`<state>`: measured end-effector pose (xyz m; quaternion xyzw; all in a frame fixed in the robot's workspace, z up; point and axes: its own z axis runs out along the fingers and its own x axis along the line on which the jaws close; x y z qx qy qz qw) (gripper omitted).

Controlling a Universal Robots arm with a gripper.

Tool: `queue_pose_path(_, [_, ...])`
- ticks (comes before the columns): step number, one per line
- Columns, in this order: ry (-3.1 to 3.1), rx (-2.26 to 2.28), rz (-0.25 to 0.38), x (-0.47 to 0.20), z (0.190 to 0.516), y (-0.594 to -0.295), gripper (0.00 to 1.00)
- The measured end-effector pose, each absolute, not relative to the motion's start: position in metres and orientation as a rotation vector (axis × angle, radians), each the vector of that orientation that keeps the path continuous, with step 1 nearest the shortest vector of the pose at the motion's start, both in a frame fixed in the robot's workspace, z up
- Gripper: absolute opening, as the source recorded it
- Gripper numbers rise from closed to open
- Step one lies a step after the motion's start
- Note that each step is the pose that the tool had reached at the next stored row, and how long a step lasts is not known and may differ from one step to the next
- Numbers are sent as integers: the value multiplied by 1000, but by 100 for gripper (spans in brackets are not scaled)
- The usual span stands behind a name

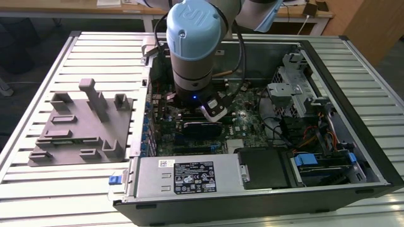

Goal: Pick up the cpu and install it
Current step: 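Install the second cpu locking lever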

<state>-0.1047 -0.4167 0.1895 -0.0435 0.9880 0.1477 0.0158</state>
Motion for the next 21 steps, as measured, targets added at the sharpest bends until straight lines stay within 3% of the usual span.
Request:
queue_pose_path(15, [3075,-136,445,-105,228,-417,11])
queue_pose_path(21, [3095,-137,312,-104,231,-416,11])
